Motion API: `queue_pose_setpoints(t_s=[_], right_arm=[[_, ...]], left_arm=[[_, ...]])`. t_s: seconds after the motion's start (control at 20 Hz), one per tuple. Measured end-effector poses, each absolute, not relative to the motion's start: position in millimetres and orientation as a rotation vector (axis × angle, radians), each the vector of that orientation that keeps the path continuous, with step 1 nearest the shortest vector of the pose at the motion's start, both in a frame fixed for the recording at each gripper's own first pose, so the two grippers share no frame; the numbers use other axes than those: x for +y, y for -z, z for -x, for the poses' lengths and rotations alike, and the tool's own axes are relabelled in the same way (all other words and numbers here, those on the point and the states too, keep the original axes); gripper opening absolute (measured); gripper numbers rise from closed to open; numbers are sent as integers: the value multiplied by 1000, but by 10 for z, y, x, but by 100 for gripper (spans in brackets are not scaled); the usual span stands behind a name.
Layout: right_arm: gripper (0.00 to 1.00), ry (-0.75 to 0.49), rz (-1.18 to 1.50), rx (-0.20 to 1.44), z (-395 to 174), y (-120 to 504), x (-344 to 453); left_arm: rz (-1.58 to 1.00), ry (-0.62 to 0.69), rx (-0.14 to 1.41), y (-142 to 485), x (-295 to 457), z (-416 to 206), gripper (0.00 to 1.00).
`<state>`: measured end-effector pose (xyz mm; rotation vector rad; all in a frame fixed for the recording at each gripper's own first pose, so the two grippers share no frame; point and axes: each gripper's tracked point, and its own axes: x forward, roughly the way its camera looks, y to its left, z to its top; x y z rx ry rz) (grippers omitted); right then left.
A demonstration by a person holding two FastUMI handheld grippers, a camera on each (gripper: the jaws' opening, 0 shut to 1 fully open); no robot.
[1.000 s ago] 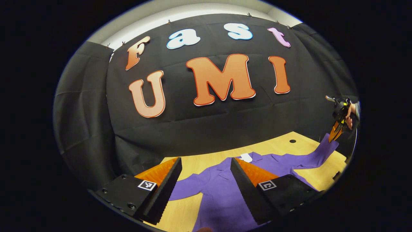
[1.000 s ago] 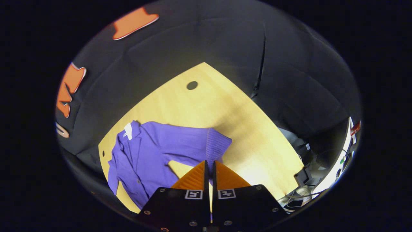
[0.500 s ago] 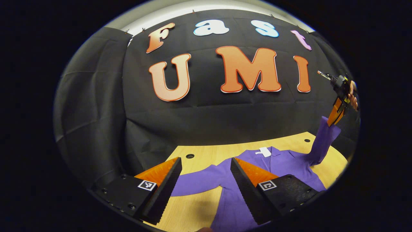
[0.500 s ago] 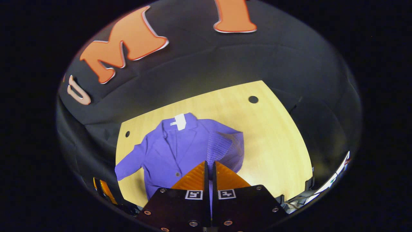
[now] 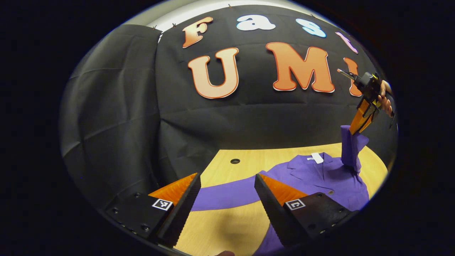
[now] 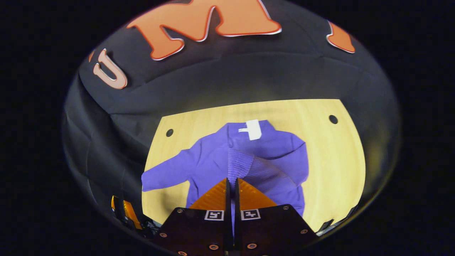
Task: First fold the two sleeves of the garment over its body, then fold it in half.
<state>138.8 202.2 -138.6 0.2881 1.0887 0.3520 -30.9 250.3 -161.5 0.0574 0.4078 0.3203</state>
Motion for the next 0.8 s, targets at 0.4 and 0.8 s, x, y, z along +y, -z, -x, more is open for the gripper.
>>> queue_pose_setpoints(t_s=[0.4,0.8], right_arm=[[28,-500,-440,1105,-1264,1332,3037],[94,-292,-222,625,-1467,586,1746]], left_arm=[[-77,-348,499,1960,2972,338,99],[74,-286,717,2348,3423,-261,100]])
